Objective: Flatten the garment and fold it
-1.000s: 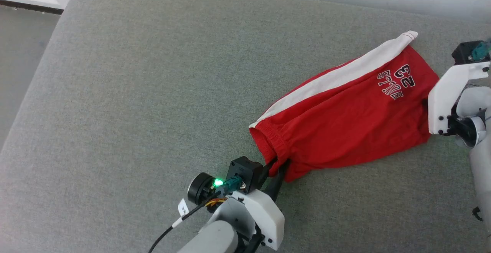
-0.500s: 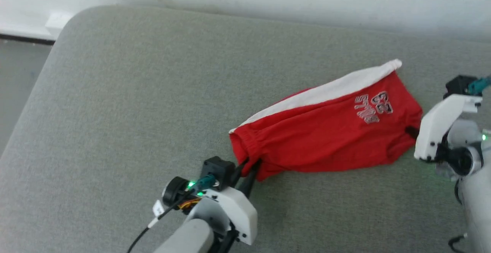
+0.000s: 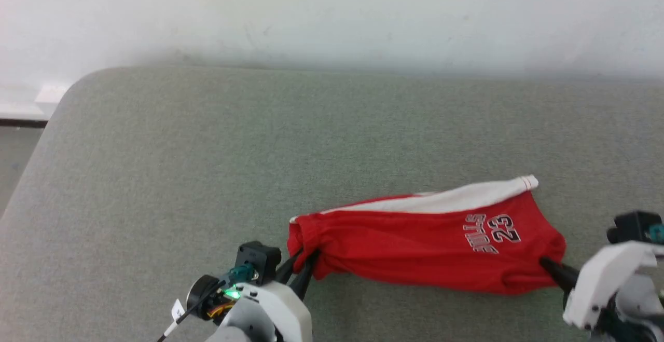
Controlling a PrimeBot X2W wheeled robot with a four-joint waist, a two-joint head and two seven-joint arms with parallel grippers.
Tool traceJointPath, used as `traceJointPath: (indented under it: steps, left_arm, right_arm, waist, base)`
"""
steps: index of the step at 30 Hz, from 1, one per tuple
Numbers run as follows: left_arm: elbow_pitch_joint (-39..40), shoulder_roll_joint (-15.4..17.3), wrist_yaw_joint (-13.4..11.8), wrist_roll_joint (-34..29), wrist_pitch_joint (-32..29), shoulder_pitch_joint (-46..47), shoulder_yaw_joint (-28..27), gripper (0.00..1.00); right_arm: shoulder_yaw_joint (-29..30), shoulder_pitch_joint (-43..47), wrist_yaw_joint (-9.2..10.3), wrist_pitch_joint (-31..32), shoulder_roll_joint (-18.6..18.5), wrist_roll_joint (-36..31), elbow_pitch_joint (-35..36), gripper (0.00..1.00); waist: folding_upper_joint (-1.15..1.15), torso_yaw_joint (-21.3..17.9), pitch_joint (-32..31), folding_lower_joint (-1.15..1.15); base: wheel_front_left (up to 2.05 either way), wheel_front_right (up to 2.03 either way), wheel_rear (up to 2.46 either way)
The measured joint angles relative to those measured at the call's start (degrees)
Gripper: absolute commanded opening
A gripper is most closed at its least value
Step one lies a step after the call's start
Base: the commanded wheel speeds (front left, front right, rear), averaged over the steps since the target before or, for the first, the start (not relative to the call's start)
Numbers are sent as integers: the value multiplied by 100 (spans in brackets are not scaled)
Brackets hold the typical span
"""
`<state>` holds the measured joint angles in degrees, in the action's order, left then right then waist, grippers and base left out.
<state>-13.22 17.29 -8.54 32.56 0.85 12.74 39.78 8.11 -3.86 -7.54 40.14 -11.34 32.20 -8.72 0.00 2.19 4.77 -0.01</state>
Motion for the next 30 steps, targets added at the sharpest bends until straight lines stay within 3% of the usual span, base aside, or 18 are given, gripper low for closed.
traceJointPath:
  steps: [6,14,15,16,17,18,24,30]
  left_arm:
    - [118,226,156,88,-289,-235,114,0]
    - [141,441,246,339,-744,-525,238,0]
    - [134,442,246,359,-760,-537,247,0]
    - [126,444,253,371,-791,-537,263,44]
    - [124,443,254,374,-790,-537,274,93]
    - [124,443,254,375,-789,-538,277,100]
    - [255,495,238,331,-580,-571,267,100]
    - [876,746,11,257,-151,-630,-40,100]
  right_arm:
    - [270,1100,0,-163,491,-354,1065,0]
    - [45,1600,0,-737,720,-480,1018,0]
    - [-5,1592,0,-834,672,-570,959,45]
    - [-48,1586,0,-917,599,-649,899,100]
    - [-55,1574,0,-1002,549,-690,847,100]
    - [-57,1564,1,-1047,501,-700,809,100]
    - [-20,1501,1,-1089,149,-632,1026,100]
    - [122,1428,1,-1139,-66,-557,1436,100]
  waist:
    - [0,-131,-108,0]
    - [0,-129,-59,1]
    - [0,-126,-58,1]
    - [0,-121,-61,2]
    - [0,-116,-68,1]
    - [0,-107,-78,1]
    - [0,-28,-214,1]
    - [0,109,-318,1]
  base:
    - [0,0,0]
    - [0,0,0]
    - [0,0,0]
    - [0,0,0]
    - [0,0,0]
    - [0,0,0]
    - [0,0,0]
    - [0,0,0]
